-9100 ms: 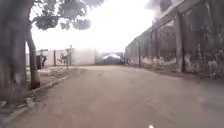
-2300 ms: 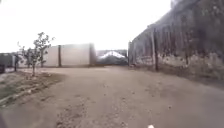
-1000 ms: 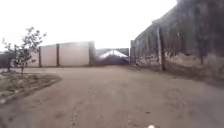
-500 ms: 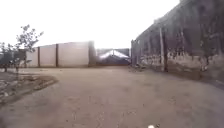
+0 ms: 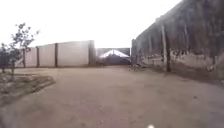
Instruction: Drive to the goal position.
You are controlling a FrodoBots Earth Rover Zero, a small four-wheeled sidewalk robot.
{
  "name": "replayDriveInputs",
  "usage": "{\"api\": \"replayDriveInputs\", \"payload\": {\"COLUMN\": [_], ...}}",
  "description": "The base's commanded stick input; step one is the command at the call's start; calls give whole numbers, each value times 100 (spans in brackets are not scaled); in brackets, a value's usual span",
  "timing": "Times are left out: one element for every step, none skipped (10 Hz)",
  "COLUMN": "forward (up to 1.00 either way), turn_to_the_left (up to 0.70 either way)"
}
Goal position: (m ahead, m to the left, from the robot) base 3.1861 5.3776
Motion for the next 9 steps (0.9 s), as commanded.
{"api": "replayDriveInputs", "payload": {"forward": [50,50,50,50,50,50,50,50,50], "turn_to_the_left": [0,0,0,0,0,0,0,0,0]}}
